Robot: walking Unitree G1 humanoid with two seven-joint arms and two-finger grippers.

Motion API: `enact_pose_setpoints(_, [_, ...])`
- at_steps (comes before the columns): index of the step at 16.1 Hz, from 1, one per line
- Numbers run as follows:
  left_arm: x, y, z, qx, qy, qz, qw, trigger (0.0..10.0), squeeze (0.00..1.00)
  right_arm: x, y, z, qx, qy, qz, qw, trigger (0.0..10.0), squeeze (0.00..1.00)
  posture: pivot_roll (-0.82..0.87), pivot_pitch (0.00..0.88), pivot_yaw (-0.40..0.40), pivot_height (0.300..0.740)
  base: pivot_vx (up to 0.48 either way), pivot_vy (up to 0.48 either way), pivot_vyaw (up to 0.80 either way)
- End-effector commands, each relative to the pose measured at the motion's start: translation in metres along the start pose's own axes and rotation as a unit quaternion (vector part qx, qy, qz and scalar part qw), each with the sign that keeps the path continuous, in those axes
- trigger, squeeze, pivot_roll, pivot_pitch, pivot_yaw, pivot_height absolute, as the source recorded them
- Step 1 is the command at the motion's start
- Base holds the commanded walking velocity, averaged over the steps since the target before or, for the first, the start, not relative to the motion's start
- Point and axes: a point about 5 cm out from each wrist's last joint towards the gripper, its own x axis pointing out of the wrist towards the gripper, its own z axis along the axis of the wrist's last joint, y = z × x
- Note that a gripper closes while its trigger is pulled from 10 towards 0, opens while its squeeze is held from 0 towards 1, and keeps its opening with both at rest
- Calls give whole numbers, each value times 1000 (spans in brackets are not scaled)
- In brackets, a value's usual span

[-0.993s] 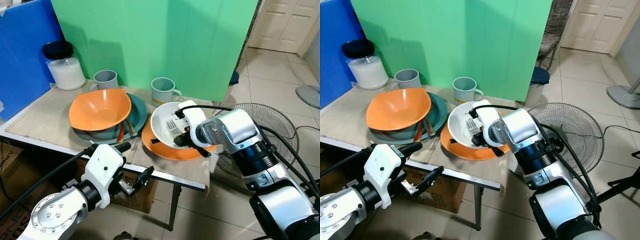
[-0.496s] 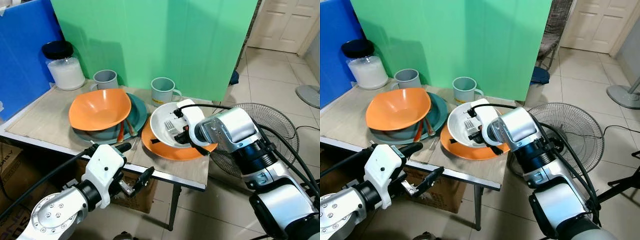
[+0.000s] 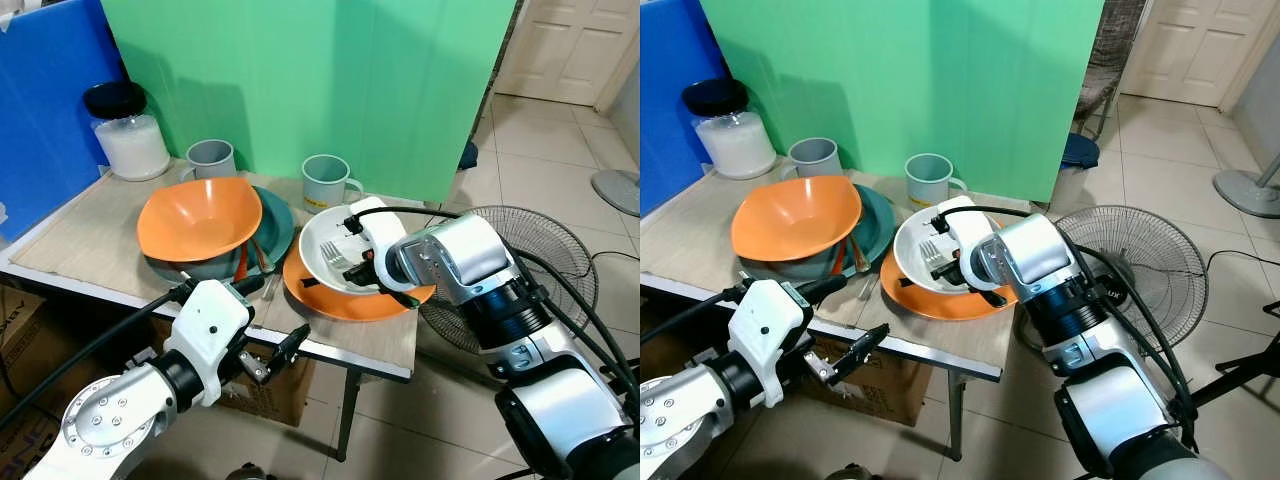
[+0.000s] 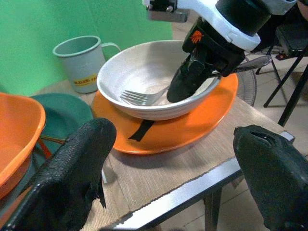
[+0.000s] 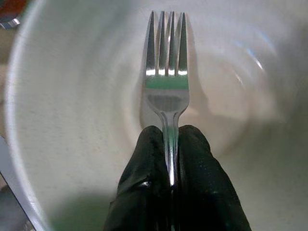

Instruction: Setting the table

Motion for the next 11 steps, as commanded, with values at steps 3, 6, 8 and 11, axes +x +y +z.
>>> enact_pose_setpoints(3, [3, 9, 7, 12, -21, 18, 1000, 10000, 0, -19, -9, 27, 32, -93, -10, 995, 0, 0, -10, 0, 25, 740, 0, 0, 0])
enact_pose_setpoints(6, [5, 13, 18, -3, -60, 39, 997, 10000, 0, -48, -22, 39, 83, -207, -10, 975, 0, 0, -20, 0, 44, 740, 0, 0, 0])
enact_pose_setpoints(8, [10, 15, 23, 0, -79, 62, 995, 10000, 0, -75, -34, 38, 112, -314, -31, 942, 1569, 0, -32, 0, 62, 740, 0, 0, 0])
enact_pose_setpoints(11, [24, 21, 26, 6, -89, 138, 986, 10000, 0, -106, -42, 23, 122, -438, -50, 889, 10000, 0, -56, 0, 73, 740, 0, 0, 0])
